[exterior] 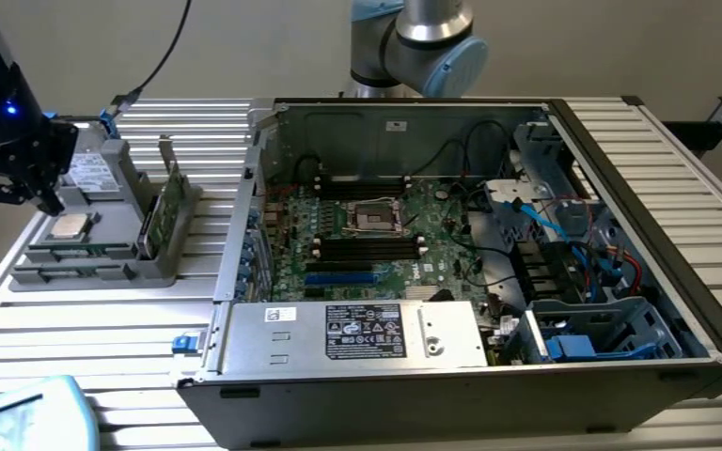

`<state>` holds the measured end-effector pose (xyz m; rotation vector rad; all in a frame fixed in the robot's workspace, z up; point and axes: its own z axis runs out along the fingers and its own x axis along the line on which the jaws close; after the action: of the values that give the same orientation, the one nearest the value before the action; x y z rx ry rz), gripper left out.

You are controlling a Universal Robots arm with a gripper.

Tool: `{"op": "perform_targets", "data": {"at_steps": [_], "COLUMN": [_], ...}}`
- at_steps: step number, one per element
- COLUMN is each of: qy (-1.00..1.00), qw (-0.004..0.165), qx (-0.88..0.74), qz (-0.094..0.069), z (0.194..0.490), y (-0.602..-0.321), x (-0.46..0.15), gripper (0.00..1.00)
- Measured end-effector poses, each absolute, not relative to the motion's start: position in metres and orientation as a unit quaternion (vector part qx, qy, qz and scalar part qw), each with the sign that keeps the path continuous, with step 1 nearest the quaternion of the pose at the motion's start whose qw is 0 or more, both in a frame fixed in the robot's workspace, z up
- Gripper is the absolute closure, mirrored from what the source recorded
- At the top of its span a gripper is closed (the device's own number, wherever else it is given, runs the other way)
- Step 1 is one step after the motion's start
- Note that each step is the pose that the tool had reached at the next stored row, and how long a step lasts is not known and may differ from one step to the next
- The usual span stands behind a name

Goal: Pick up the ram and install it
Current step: 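Pick up the ram and move it above insertion slot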

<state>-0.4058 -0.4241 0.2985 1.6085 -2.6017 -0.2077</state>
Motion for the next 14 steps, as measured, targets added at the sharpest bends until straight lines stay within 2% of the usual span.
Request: {"op": "perform_targets", "data": {"at_steps": [8,14], "qy": [-0.818,-0.804], "qw": [0.042,0.045], "qx": [0.570,0.590], "qz": [-0.065,-0.056], "z": [0.2956,0.2922], "y": [-0.4235,-0.4224], "x": [-0.4068,-0.4071], "gripper": [0.90,0.90]}}
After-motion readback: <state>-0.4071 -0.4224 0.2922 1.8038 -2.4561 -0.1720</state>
